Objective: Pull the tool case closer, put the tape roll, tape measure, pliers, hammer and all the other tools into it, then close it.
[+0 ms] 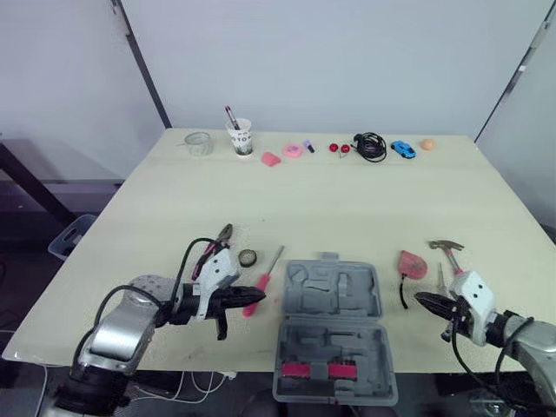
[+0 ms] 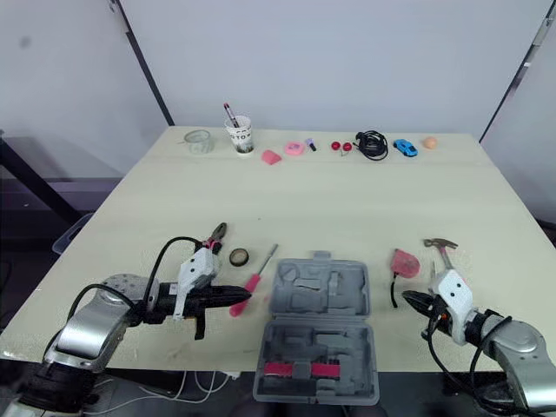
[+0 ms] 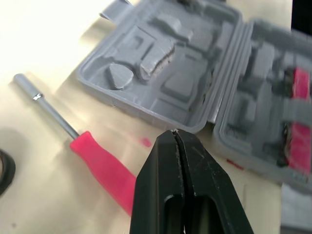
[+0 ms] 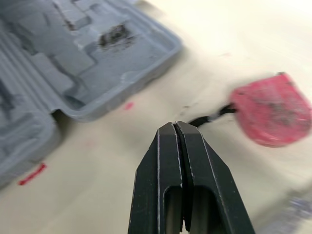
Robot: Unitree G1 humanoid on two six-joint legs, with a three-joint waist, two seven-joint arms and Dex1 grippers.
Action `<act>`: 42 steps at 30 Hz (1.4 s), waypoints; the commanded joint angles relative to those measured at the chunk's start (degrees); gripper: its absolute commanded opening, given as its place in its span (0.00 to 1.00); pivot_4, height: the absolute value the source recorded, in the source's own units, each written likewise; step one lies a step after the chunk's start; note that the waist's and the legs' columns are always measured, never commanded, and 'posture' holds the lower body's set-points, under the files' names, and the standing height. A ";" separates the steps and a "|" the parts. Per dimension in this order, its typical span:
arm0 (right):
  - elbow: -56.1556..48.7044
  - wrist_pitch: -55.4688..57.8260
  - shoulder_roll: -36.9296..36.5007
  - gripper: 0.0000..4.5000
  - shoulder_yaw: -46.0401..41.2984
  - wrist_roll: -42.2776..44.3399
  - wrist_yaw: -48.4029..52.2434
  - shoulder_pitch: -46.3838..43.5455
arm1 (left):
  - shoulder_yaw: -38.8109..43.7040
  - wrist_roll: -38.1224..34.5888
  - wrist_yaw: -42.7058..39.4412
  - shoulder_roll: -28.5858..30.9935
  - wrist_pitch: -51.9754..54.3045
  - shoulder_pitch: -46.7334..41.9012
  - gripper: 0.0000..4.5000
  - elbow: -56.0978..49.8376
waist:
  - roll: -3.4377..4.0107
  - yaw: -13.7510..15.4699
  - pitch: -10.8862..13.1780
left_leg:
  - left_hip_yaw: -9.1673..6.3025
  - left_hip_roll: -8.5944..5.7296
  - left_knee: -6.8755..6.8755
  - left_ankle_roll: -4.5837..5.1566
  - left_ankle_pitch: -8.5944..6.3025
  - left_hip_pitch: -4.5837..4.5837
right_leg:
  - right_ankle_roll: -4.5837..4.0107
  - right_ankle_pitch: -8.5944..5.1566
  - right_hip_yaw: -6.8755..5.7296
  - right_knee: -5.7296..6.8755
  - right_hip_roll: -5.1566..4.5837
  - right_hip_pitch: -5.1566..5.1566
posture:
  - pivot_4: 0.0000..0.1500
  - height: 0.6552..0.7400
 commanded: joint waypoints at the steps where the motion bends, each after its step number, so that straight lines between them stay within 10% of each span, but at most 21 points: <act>1: -0.67 -3.66 2.21 0.00 -7.13 4.71 -1.65 1.87 | 8.55 -4.56 2.68 -1.84 -4.34 5.40 0.01 -3.96 | 0.01 -0.05 0.00 | 0.00 0.02 0.00 0.00 0.00 0.01 | 0.00 0.00 0.01 0.00 0.00 0.00 | 1.00 1.00; 7: 0.17 -8.17 4.83 0.38 -16.95 9.44 -0.79 10.71 | 20.27 -6.33 5.89 -2.91 -8.37 16.66 0.16 -0.21 | 0.02 0.02 0.01 | 0.04 0.10 -0.12 -0.01 -0.01 0.04 | -0.02 -0.01 0.00 -0.08 -0.01 0.00 | 1.00 1.00; 14: 4.87 -11.01 5.85 1.00 -22.56 13.83 2.19 14.95 | 24.38 -5.48 7.31 -3.66 -13.91 20.43 0.84 9.28 | 0.01 -0.08 0.01 | 0.16 0.25 -0.07 -0.02 -0.01 0.18 | -0.04 -0.01 0.03 -0.09 -0.14 0.00 | 1.00 1.00; 16: 7.27 -12.08 5.78 1.00 -23.97 14.60 3.78 16.43 | 25.65 -5.49 7.47 -3.99 -15.98 21.98 0.99 12.55 | 0.01 -0.13 0.01 | 0.16 0.26 -0.08 -0.02 -0.01 0.16 | -0.04 -0.01 0.03 -0.09 -0.14 0.01 | 1.00 1.00; 30: 18.02 -15.58 4.95 1.00 -26.67 16.25 11.03 19.07 | 26.88 -7.48 6.91 -4.56 -23.04 27.65 0.99 14.48 | 0.03 -0.10 0.00 | 0.17 0.31 -0.24 -0.05 -0.04 0.15 | -0.08 -0.02 -0.06 -0.22 -0.83 -0.04 | 1.00 1.00; 42: -5.58 -4.89 2.35 1.00 -17.66 19.06 8.72 12.80 | 15.40 2.06 0.12 13.53 -21.04 13.64 0.99 10.94 | 0.15 0.20 0.03 | 0.12 0.31 -0.26 -0.05 -0.04 0.05 | -0.15 0.03 -0.89 -0.22 -1.27 -0.12 | 1.00 1.00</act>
